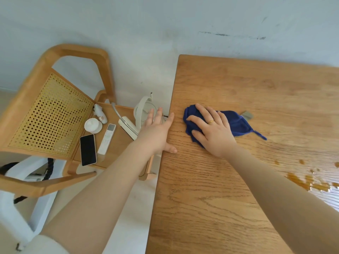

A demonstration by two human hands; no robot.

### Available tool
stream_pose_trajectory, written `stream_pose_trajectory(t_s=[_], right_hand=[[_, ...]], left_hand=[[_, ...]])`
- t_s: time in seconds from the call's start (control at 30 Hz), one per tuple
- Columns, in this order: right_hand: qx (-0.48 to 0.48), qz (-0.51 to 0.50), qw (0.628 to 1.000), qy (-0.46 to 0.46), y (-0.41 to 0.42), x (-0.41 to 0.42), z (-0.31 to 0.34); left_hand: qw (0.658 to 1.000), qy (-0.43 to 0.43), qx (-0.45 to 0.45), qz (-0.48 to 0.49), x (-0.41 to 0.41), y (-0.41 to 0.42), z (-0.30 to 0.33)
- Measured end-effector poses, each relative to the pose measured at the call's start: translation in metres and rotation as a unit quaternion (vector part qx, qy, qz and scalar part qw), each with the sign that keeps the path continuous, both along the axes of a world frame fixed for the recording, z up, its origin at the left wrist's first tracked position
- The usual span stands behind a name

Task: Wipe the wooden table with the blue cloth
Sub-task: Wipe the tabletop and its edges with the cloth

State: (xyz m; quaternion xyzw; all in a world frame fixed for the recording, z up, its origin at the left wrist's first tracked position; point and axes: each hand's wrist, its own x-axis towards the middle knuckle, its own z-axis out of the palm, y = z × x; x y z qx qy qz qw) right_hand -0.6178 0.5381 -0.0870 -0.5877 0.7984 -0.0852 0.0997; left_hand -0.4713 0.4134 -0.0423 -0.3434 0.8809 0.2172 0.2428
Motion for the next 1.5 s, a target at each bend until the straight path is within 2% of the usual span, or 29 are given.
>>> stream_pose_trajectory(t_s=[0.27, 0.43, 0.53, 0.6, 0.7, 0.77, 1.0, 1.13, 1.33, 1.5], right_hand=[[0.038, -0.106, 0.994, -0.007, -0.035, -0.037, 0.004], [0.026, -0.002, 0.999, 0.022, 0.035, 0.0, 0.002], [0.033, 0.061, 0.997, 0.025, 0.053, -0.017, 0.002], [0.033, 0.035, 0.998, 0.029, 0.041, -0.044, 0.003], [0.057, -0.066, 0.996, 0.022, 0.012, -0.092, 0.006], [0.064, -0.088, 0.994, 0.023, 0.003, -0.107, 0.005], [0.019, 0.003, 0.999, 0.031, 0.077, -0.054, 0.001], [0.033, 0.076, 0.996, 0.033, 0.09, -0.066, 0.001], [0.058, -0.039, 0.997, 0.027, 0.039, -0.113, 0.005], [0.043, -0.007, 0.998, 0.039, 0.075, -0.087, 0.005]], left_hand=[[0.998, -0.037, -0.054, 0.0, -0.012, 0.019, 0.013], [0.998, -0.015, -0.04, -0.051, -0.02, 0.049, 0.014], [0.995, 0.054, -0.057, -0.053, -0.031, 0.063, 0.011], [0.994, 0.084, -0.056, -0.033, -0.04, 0.076, 0.009], [0.997, 0.056, -0.056, 0.003, -0.049, 0.091, 0.005], [0.997, 0.04, -0.065, 0.018, -0.053, 0.096, 0.002], [0.996, 0.02, -0.076, 0.047, -0.064, 0.108, 0.001], [0.996, 0.008, -0.078, 0.051, -0.067, 0.108, 0.003], [0.995, -0.004, -0.087, 0.054, -0.065, 0.11, 0.002], [0.993, 0.007, -0.114, 0.036, -0.067, 0.122, 0.007]])
